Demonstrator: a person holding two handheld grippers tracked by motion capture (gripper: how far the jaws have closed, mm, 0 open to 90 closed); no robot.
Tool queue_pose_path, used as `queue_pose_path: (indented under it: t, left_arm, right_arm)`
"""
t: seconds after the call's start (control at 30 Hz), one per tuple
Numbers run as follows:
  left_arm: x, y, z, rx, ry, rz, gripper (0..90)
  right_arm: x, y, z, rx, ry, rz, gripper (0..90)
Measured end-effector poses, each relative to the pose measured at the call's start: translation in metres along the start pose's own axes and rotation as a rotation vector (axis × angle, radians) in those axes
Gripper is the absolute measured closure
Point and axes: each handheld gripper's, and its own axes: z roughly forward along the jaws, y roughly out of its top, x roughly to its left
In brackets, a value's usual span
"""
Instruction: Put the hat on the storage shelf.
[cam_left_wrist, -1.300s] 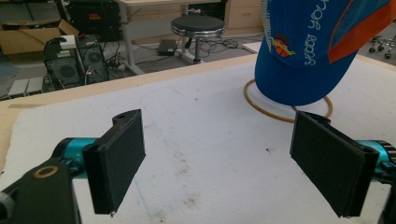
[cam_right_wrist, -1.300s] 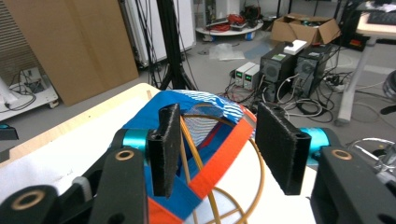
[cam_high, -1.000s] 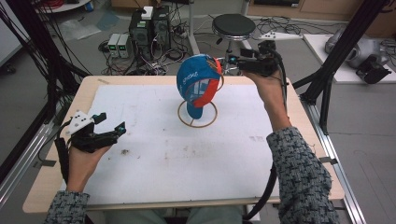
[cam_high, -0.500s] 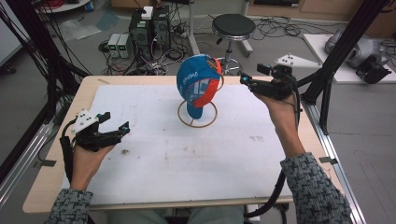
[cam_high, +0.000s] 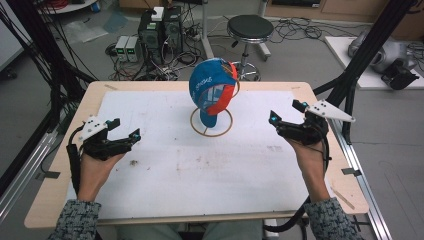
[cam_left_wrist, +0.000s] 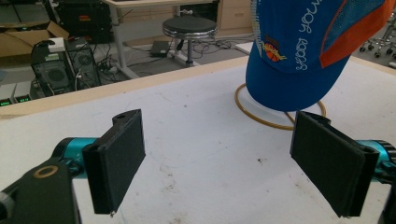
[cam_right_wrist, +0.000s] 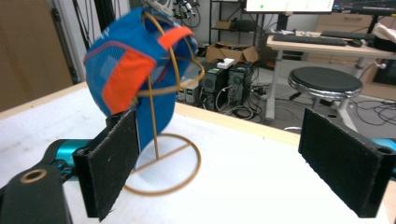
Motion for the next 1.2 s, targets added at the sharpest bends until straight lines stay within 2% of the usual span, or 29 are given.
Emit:
queue_pose_path:
  t: [0.3,0.37,0.4,0.43,0.47,0.53,0.6,0.67,0.83,1.2]
  left_arm:
    - [-0.003,0.0,-0.001,0.001,-0.001,0.008,17.8]
    - [-0.002,-0.001,-0.001,0.002,0.001,0.006,17.8]
    - [-0.003,-0.001,-0.001,0.002,0.003,0.003,17.8]
    - [-0.003,-0.001,-0.002,0.0,0.0,0.008,17.7]
    - [-0.003,-0.001,-0.002,-0.001,0.001,0.009,17.8]
    - [-0.004,-0.001,-0.003,-0.002,0.002,0.012,17.7]
    - [-0.002,-0.003,-0.004,0.001,0.004,0.006,17.7]
    - [-0.002,-0.005,-0.004,0.006,0.008,0.006,17.7]
    - [0.0,-0.008,-0.003,0.017,0.015,0.006,17.8]
    - [0.0,-0.009,-0.003,0.017,0.014,0.006,17.7]
  right_arm:
    - [0.004,-0.053,-0.025,0.016,-0.023,0.019,11.2]
    - [0.004,-0.061,-0.027,0.032,-0.02,0.029,11.2]
    - [0.003,-0.064,-0.029,0.038,-0.035,0.021,11.2]
    - [0.002,-0.065,-0.03,0.037,-0.039,0.021,11.2]
    - [0.001,-0.069,-0.033,0.026,-0.044,0.039,11.2]
    - [-0.001,-0.074,-0.037,0.036,-0.055,0.067,11.2]
    - [-0.001,-0.078,-0.04,0.027,-0.071,0.078,11.2]
    - [-0.003,-0.081,-0.042,0.027,-0.065,0.1,11.2]
    - [0.001,-0.082,-0.039,0.036,-0.049,0.065,11.2]
    - [0.0,-0.091,-0.032,0.074,-0.042,0.074,11.3]
